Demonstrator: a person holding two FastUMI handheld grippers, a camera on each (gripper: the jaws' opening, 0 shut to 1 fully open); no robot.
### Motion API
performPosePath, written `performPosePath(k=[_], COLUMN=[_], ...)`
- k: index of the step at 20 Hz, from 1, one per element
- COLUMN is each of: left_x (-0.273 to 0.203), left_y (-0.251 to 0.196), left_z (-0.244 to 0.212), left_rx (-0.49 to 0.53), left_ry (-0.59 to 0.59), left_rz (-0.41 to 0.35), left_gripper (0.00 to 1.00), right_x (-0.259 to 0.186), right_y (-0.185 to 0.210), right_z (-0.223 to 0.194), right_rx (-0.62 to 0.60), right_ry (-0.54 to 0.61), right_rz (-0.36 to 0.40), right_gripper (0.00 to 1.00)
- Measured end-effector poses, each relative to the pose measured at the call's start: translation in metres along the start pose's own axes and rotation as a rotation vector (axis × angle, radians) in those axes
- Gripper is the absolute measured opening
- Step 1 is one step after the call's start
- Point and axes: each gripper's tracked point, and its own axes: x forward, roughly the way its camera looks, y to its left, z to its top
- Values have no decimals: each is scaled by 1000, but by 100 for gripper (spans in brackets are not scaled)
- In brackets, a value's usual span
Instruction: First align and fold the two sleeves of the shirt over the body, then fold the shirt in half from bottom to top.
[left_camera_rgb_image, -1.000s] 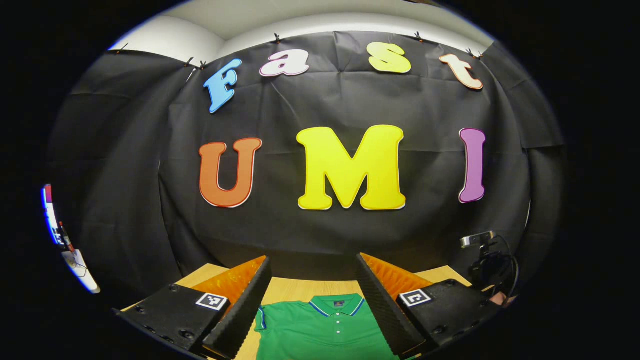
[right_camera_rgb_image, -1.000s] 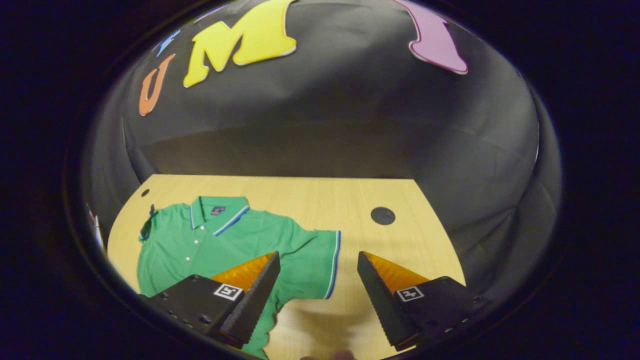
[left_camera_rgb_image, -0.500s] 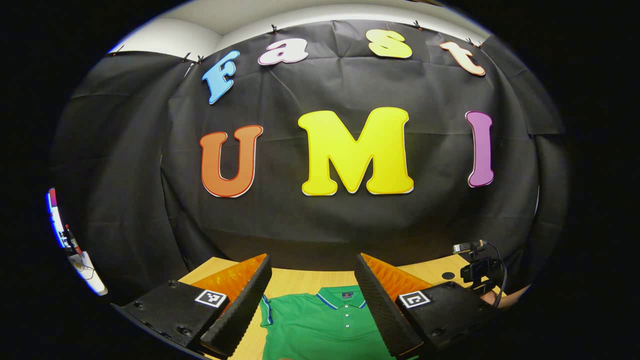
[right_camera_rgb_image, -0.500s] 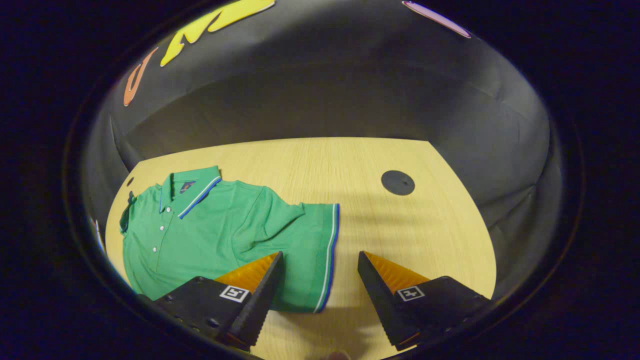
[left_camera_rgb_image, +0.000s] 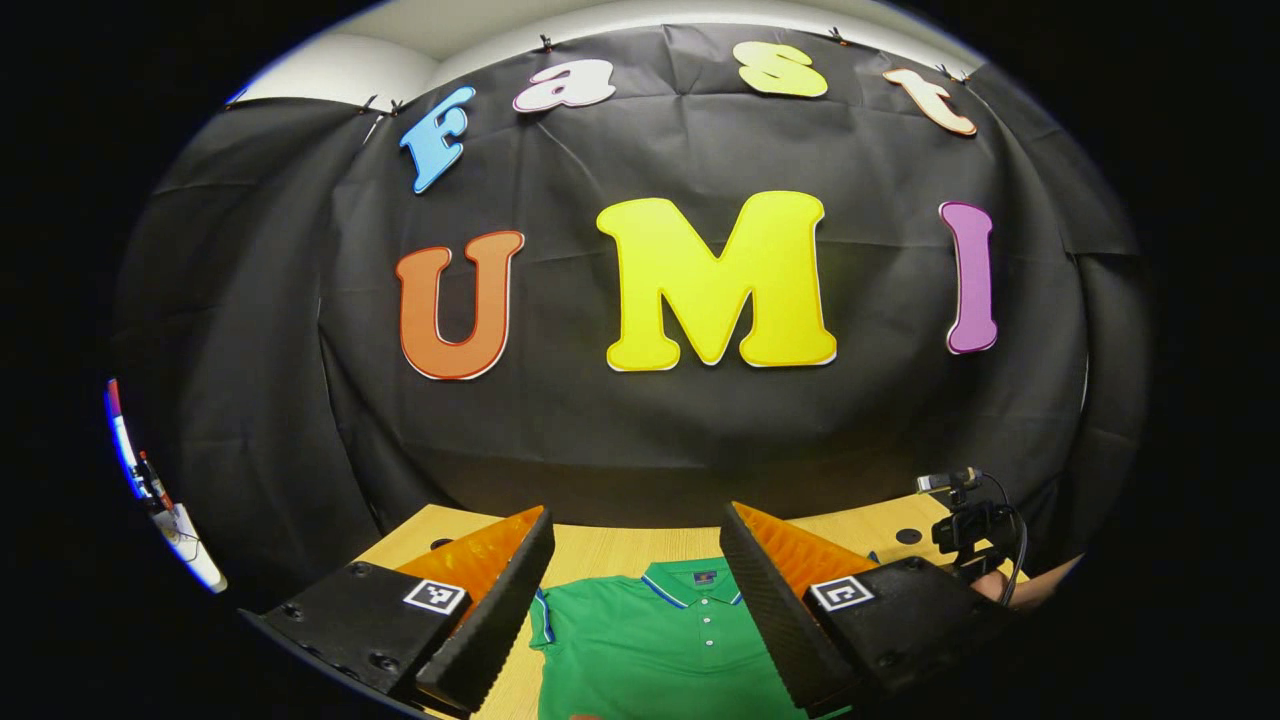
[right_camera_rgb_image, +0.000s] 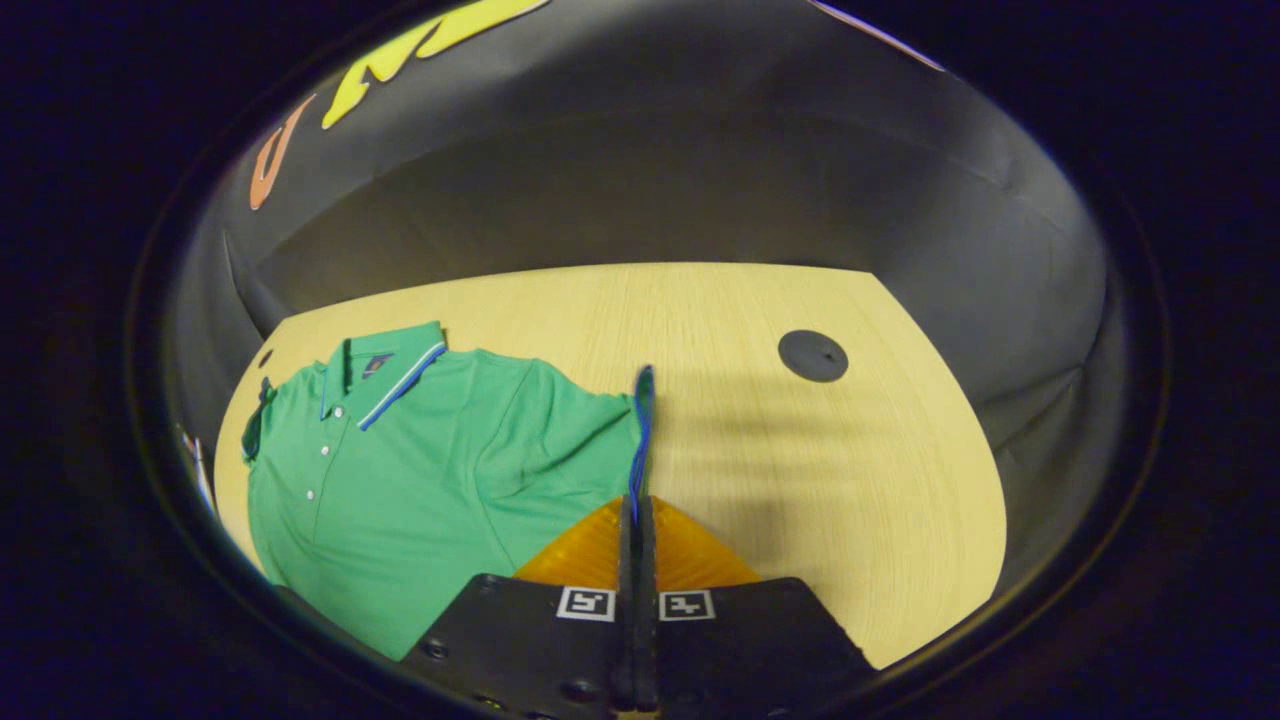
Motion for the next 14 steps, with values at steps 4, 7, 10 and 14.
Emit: performPosePath(k=[4,7,10,14], left_x=[-4,-5,-6,-17], left_y=[12,25,35,52], left_z=[1,-4,-7,-6], left_rx=[7,-9,-35,-60], left_ry=[-4,6,6,-3], left_rz=[17,36,51,81], left_gripper=[100,100,100,100], right_x=[-5,-25,-48,-63], right_y=[1,10,30,78], right_z=[8,24,43,60], right_rx=[77,83,76,40], right_ry=[-18,-55,-76,-75], right_rz=[32,43,55,88], right_gripper=[0,0,0,0])
